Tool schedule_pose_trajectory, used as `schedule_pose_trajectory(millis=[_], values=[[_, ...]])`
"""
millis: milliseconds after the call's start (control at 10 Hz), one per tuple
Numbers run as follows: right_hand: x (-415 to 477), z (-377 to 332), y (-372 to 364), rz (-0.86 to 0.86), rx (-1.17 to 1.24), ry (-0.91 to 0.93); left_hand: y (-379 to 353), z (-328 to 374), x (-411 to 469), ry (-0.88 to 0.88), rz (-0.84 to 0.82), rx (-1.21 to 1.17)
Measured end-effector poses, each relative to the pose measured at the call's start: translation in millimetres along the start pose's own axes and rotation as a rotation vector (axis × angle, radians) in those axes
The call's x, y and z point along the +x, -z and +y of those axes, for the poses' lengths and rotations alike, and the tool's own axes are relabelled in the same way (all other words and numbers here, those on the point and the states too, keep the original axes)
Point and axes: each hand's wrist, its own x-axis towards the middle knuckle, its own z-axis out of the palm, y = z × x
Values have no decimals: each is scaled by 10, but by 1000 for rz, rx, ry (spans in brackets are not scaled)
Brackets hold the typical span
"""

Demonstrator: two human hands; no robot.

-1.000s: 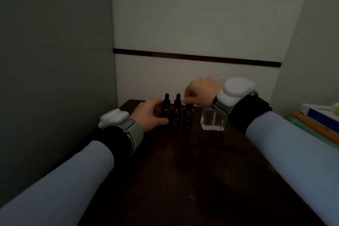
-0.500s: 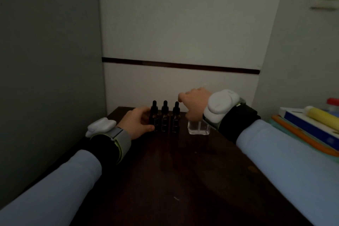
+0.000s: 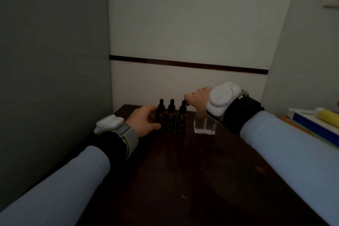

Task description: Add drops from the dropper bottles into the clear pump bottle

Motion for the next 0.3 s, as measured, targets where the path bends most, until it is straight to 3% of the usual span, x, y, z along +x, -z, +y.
schedule_pose_trajectory(millis=[200,300], values=[[12,-25,24,13,-104,15,3,-17,11,0,-20,8],[-25,-7,1,135,-40,49,23,-4,-32,2,-25,23]])
